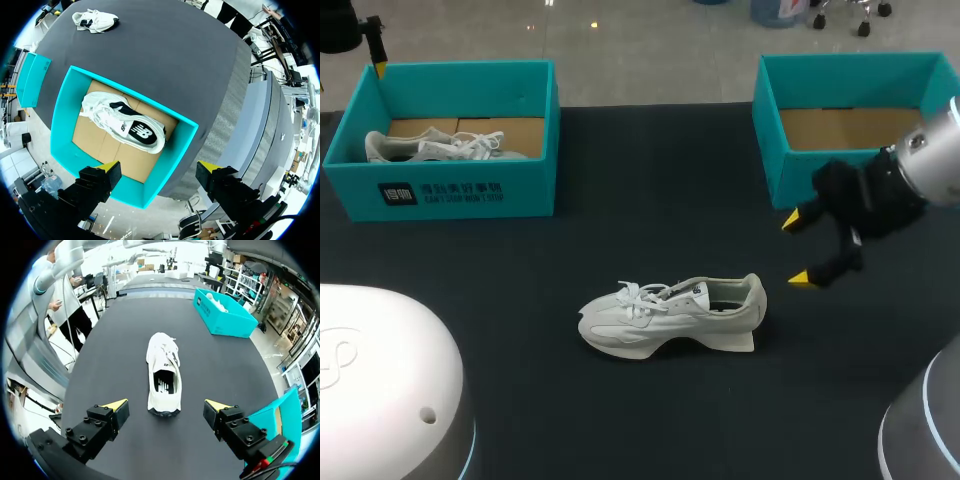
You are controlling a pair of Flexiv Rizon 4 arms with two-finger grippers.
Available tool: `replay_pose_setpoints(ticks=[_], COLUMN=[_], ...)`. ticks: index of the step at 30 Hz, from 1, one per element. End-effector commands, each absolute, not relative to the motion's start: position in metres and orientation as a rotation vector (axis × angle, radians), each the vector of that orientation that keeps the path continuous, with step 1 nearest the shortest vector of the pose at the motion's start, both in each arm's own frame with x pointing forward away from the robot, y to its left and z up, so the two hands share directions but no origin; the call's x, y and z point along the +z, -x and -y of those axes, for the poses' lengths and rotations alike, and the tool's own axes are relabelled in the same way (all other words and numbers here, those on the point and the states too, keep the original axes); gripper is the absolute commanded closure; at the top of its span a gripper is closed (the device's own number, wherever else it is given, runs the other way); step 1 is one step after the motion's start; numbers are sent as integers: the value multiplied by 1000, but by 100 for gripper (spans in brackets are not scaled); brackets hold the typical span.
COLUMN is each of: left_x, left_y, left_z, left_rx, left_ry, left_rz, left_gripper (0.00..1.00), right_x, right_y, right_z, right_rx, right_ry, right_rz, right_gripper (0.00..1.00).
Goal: Take the shoe out of the shoebox, open the shoe tongue, remove and reinsert the insole, then place the shoe into the shoebox
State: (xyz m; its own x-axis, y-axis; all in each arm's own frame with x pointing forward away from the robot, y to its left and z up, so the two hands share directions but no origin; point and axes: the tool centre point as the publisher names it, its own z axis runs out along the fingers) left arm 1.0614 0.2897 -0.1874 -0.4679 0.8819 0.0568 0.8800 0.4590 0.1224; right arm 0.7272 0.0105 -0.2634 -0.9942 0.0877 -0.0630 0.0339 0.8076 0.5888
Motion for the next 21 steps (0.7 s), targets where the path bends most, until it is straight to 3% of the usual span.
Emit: replay_pose_setpoints(ticks=[1,21], left_x=[-187,-187], left_y=[-1061,-1061], left_z=[-290,-290], left_rx=[213,213], left_ry=[-1614,-1614], left_rz=[-2671,-2671], left_gripper=[0,0], right_x=[-280,-298], right_y=[-722,-719], right_z=[-5,-2], right_rx=[1262,1356], right_ry=[-105,-25], right_rz=[-2749,-2744], right_gripper=[0,0])
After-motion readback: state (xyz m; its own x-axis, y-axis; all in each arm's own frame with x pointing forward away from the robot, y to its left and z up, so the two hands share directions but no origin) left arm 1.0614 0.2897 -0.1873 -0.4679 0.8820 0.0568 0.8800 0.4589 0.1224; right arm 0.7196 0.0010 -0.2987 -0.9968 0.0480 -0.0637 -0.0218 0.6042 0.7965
